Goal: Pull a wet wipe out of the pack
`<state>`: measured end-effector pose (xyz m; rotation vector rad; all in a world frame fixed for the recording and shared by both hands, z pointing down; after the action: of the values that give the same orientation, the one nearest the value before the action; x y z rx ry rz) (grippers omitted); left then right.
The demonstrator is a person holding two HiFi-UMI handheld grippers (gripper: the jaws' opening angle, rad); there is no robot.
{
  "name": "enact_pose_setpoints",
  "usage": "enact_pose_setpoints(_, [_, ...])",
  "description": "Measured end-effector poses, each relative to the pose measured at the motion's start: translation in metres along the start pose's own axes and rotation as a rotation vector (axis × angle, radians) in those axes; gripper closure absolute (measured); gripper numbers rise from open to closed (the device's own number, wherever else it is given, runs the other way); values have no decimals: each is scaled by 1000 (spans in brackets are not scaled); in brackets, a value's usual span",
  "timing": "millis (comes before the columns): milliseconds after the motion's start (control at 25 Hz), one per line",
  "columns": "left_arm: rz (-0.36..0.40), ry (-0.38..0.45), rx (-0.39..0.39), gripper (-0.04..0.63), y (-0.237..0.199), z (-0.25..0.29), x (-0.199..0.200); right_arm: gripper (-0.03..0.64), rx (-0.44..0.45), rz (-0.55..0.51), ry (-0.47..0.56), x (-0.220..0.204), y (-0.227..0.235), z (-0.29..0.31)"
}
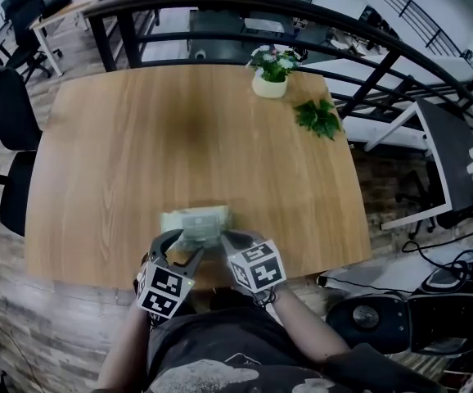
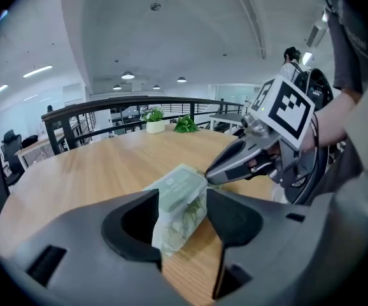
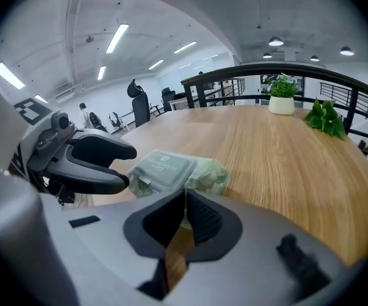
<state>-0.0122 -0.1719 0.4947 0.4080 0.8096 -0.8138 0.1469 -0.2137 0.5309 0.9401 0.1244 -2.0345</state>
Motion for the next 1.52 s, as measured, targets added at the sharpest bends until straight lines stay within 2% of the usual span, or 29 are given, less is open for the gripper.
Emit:
enact_pose_setpoints(320, [179, -43, 14, 351, -4, 20, 10, 591, 4, 6, -17, 1, 1, 1])
enact_pose_setpoints(760, [305, -100, -9, 348, -1, 30, 11, 591, 1, 10, -45, 2, 0, 2])
enact_pose_setpoints(880, [325, -113, -57, 357, -4, 31, 12, 591, 0, 9, -52, 3, -2, 2])
enact_pose_setpoints(1080, [360, -118, -147, 421, -4, 34, 16, 591, 3, 17, -65, 4, 1, 3])
enact_pose_setpoints(1240, [391, -110, -192, 471, -3, 35, 17, 591, 10, 27, -77, 6, 3, 3])
enact_pose_setpoints(1520, [412, -124, -258, 508, -5, 33, 19, 591, 16, 34, -84, 7, 0, 3])
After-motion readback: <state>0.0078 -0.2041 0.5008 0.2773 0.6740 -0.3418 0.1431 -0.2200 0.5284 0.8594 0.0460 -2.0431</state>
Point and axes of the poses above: the fingertips, and each gripper's own axes: z forward along the fingers, y to its right, x out of its top, the point moved 9 cm from there along -z, backward along the fingers, and after that the axes turned 1 degree about z, right-handed, at the moved point
